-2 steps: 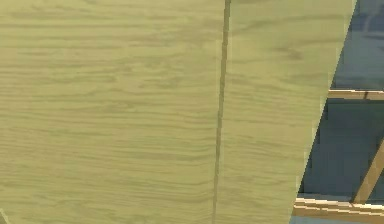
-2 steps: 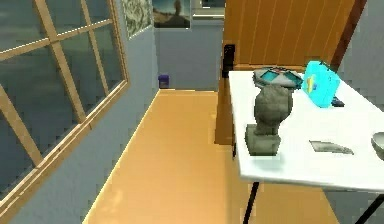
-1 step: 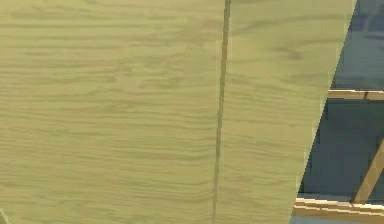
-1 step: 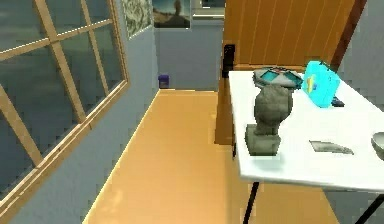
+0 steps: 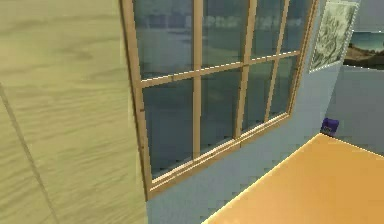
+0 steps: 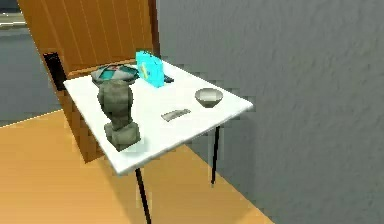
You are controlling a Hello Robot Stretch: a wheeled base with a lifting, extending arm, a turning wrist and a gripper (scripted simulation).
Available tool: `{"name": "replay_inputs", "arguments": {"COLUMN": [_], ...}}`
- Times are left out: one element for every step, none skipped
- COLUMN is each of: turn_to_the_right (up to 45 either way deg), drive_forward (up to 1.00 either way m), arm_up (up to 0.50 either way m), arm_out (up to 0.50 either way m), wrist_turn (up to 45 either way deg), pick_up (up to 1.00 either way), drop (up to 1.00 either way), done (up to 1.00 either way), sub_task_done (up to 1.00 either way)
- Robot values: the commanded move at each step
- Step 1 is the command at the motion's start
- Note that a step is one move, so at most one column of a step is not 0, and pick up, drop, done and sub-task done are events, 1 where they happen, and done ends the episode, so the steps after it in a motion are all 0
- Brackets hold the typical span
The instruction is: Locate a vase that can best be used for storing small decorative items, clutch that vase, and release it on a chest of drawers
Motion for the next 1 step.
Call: {"name": "replay_inputs", "arguments": {"turn_to_the_right": [24.0], "drive_forward": [0.00], "arm_up": [0.00], "arm_out": [0.00], "wrist_turn": [0.0], "pick_up": [0.00], "drop": [0.00], "done": [0.00], "sub_task_done": [0.00]}}
